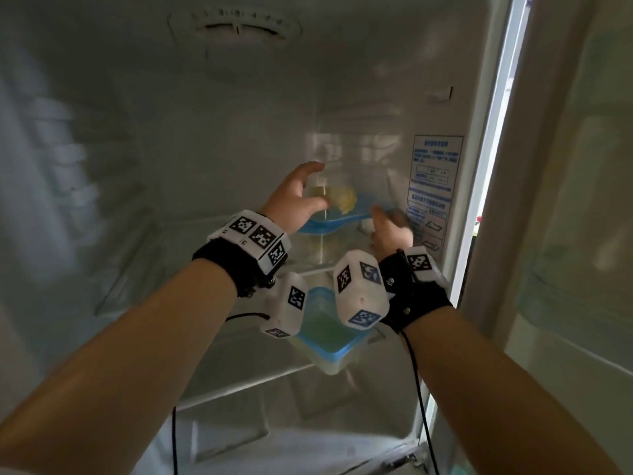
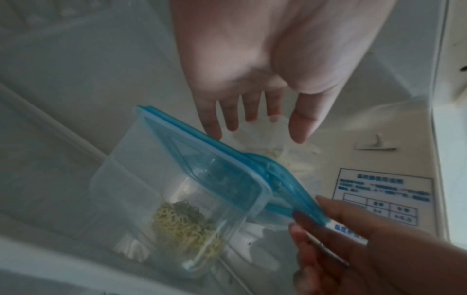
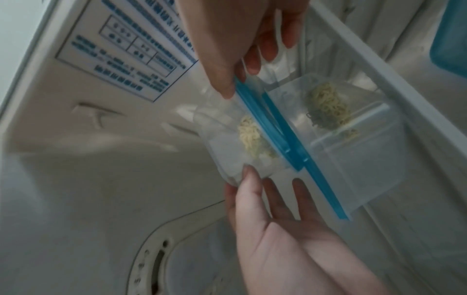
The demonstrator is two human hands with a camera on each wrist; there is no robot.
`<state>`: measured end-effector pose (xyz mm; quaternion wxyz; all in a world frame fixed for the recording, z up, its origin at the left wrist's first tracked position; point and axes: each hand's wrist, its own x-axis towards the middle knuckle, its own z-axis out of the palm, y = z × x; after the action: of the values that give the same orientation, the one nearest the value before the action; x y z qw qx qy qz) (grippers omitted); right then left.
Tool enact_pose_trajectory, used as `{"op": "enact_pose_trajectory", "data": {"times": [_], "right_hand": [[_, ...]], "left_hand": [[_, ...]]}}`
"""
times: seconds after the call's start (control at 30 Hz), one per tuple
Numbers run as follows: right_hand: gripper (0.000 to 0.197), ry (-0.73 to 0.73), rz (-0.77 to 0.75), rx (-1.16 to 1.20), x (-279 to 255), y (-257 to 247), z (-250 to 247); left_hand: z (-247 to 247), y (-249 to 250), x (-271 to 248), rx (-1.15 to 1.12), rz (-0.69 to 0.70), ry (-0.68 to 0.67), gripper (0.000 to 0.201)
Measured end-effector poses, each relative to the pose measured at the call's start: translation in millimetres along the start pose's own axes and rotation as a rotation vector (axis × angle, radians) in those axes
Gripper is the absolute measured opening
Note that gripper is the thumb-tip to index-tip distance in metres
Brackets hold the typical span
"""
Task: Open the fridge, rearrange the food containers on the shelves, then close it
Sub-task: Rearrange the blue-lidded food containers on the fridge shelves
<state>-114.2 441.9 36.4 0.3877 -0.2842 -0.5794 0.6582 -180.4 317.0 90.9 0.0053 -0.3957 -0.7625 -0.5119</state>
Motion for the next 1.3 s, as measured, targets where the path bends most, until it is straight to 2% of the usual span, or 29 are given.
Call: {"op": "enact_pose_trajectory", "data": {"times": [0.07,0.17,0.27,0.37,0.43,0.53,0.57,0.67,0.7,0.77,0.83,0.87,0.9,0.97,1.07,1.17,1.23,1.3], "right_hand": [[0.015,0.064,-0.095,0.024,-7,-8,6],[0.022,0.101,-0.309,-0.022,-18,-24,19],[0.015,0.024,-0.506,-0.066,-32,-41,34],[0.025,-0.079,-0.68,-0.145,-46,-52,52],[0.028,-0.153,-0.725,-0.183,-56,-55,65],[0.03,-0.28,-0.811,-0.233,-72,-54,82],[0.03,-0.332,-0.843,-0.254,-76,-52,87],[0.031,-0.478,-0.932,-0.363,-85,-44,104],[0.032,-0.514,-0.953,-0.407,-86,-42,109],[0.036,-0.593,-0.961,-0.464,-89,-39,118],[0.036,-0.623,-0.929,-0.497,-89,-33,123],[0.037,-0.605,-0.901,-0.51,-89,-30,123],[0.041,-0.579,-0.854,-0.512,-86,-26,124],[0.056,-0.581,-0.718,-0.467,-81,-18,124],[0.078,-0.697,-0.525,-0.434,-78,-9,125],[0.066,-0.744,-0.491,-0.532,-75,0,124],[0.061,-0.75,-0.498,-0.58,-70,6,124],[0.057,-0.759,-0.502,-0.62,-69,12,125]], "left_hand": [[-6,-5,0,-0.041,-0.006,0.032,0.056],[-16,-10,-5,-0.122,-0.038,0.089,0.052],[-26,-6,-12,-0.227,-0.074,0.134,0.048],[-46,0,-23,-0.382,-0.16,0.182,0.037],[-64,-1,-31,-0.498,-0.252,0.212,0.055],[-92,-3,-43,-0.614,-0.34,0.187,0.044],[-100,-5,-46,-0.655,-0.361,0.168,0.048],[-117,-13,-58,-0.674,-0.393,0.142,0.076],[-120,-16,-62,-0.667,-0.412,0.154,0.081],[-126,-24,-67,-0.679,-0.45,0.191,0.069],[-129,-31,-72,-0.686,-0.475,0.236,0.038],[-129,-35,-74,-0.697,-0.486,0.264,0.029],[-130,-39,-75,-0.713,-0.498,0.294,0.03],[-130,-46,-77,-0.74,-0.526,0.342,0.045],[-127,-52,-80,-0.722,-0.571,0.346,0.046],[-124,-58,-79,-0.651,-0.677,0.438,0.049],[-124,-64,-77,-0.513,-0.722,0.493,0.05],[-126,-71,-76,-0.327,-0.712,0.539,0.051]]}}
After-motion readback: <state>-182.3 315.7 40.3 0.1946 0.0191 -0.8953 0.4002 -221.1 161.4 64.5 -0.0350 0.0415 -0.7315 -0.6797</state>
